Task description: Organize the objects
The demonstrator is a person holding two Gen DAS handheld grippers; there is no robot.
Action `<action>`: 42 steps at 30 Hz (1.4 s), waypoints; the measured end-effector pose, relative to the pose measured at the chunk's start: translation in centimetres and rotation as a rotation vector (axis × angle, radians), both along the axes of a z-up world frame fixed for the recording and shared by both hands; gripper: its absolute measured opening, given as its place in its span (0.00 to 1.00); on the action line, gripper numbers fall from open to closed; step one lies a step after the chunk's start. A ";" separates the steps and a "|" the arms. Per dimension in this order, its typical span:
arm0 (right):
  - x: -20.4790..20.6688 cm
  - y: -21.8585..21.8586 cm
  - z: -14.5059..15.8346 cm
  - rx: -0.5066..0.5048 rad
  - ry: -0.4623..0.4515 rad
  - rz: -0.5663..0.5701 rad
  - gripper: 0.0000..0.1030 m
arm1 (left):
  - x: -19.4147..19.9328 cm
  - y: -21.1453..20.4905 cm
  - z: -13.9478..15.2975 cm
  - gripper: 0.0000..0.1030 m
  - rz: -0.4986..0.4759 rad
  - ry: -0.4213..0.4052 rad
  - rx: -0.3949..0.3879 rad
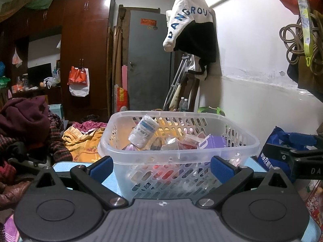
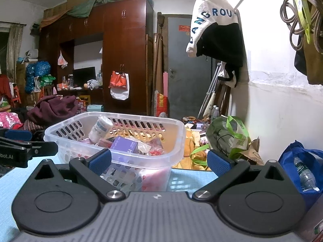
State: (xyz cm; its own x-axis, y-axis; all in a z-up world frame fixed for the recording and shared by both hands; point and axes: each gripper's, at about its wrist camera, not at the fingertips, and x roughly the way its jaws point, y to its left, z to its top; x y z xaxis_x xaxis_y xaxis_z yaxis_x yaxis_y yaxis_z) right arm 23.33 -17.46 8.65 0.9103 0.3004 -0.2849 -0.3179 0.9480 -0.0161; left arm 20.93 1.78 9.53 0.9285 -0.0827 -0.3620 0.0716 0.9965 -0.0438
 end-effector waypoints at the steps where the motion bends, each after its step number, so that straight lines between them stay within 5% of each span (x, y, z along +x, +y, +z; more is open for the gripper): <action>1: 0.0 0.0 0.0 0.000 0.000 0.000 1.00 | 0.0 -0.1 0.0 1.00 -0.001 0.000 0.000; 42: 0.0 -0.1 -0.4 0.000 0.002 0.004 1.00 | 0.1 -0.8 -0.7 1.00 -0.011 0.009 -0.010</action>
